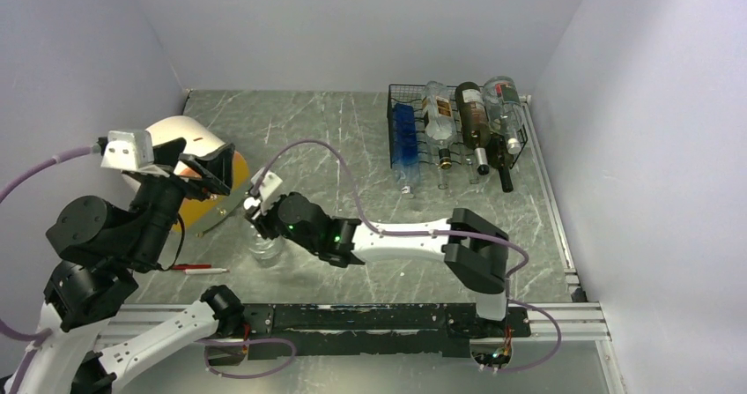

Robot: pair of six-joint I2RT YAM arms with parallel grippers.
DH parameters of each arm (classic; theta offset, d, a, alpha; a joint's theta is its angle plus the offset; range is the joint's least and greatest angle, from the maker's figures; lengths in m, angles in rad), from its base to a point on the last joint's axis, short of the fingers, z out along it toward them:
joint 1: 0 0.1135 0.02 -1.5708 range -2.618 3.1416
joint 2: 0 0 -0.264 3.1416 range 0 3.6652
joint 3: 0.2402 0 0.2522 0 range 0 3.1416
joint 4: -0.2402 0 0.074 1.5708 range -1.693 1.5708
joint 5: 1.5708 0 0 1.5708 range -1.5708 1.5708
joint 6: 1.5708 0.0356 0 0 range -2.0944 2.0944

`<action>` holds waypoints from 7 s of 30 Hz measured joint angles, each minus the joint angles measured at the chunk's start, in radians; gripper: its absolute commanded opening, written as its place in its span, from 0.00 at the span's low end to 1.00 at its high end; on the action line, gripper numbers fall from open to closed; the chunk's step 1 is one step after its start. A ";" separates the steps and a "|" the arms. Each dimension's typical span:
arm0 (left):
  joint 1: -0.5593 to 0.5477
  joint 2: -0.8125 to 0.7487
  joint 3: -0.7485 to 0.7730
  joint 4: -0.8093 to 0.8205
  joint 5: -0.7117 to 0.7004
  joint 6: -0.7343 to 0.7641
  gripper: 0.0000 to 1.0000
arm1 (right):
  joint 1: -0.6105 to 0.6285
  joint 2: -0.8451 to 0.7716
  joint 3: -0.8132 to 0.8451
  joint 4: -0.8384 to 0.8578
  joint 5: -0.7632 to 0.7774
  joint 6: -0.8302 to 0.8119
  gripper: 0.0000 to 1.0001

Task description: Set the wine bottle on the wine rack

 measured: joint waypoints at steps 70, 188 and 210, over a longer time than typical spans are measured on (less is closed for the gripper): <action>0.000 0.238 -0.118 0.106 0.134 -0.117 0.98 | -0.115 -0.396 -0.391 -0.145 0.219 0.210 0.00; 0.329 0.329 -0.438 0.186 0.579 -0.429 0.91 | -0.224 -0.758 -0.625 -0.578 0.196 0.216 0.00; 0.329 0.229 -0.438 0.120 0.560 -0.410 0.92 | -0.692 -0.496 -0.203 -0.732 0.143 0.277 0.00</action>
